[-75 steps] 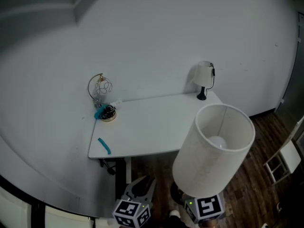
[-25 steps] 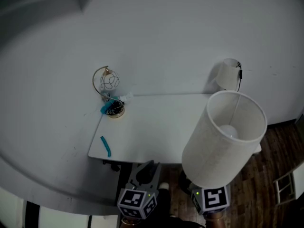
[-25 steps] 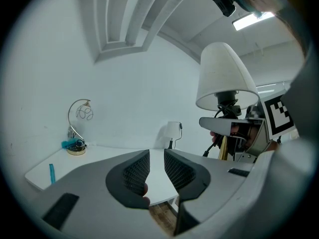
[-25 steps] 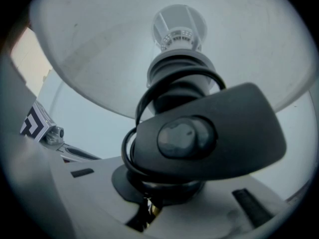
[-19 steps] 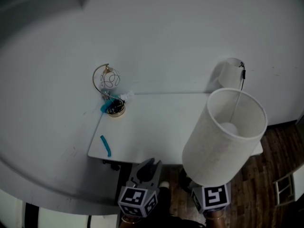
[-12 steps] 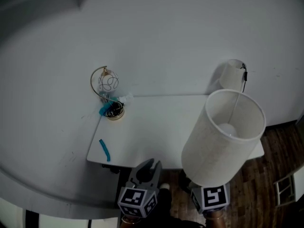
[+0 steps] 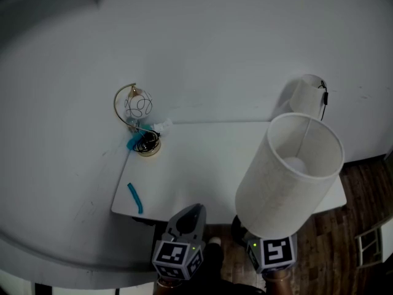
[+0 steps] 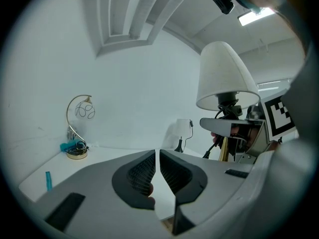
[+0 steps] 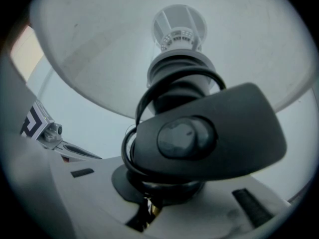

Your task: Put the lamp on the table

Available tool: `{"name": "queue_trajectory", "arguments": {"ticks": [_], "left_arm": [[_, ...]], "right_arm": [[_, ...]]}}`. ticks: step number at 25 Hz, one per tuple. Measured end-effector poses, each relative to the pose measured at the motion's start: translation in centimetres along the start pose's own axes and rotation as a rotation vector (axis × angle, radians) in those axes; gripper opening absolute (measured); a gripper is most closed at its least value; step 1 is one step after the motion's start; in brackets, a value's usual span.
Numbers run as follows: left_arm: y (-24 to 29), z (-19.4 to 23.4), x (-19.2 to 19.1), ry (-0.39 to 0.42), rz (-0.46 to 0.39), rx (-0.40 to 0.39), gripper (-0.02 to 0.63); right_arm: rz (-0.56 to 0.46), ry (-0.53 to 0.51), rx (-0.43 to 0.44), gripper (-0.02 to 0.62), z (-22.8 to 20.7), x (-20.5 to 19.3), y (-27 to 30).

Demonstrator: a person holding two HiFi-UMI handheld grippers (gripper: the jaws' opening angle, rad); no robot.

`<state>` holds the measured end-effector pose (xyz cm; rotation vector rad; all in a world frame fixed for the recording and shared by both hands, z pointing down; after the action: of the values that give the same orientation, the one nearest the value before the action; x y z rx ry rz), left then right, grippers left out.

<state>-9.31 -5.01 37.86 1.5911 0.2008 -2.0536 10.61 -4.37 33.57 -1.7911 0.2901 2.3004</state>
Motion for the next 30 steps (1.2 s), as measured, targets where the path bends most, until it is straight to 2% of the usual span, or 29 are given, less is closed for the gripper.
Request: {"name": "queue_trajectory", "arguments": {"ticks": [11,16,30], "left_arm": [[3.0,1.9,0.6,0.005,0.004,0.002,0.026],[3.8,1.6,1.4,-0.016,0.013,-0.002,0.026],[6.9,2.5,2.5,-0.007,0.028,-0.013,0.026]], "right_arm": [[0.016,0.002,0.004,0.017,-0.6,-1.0,3.6],[0.024,0.003,0.006,0.017,-0.8,-1.4,4.5],[0.047,0.009,-0.011,0.017,-1.9,-2.2,7.6]]}}
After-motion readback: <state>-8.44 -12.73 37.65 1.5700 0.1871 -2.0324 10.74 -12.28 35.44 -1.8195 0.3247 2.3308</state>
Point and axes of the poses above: the fingertips, and each gripper's own axes: y forward along the fingers, z to its left, x out of its top, the point moved 9 cm from there along -y, backward along the fingers, and after that the axes turned 10 degrees about -y, right-handed, at the moved point
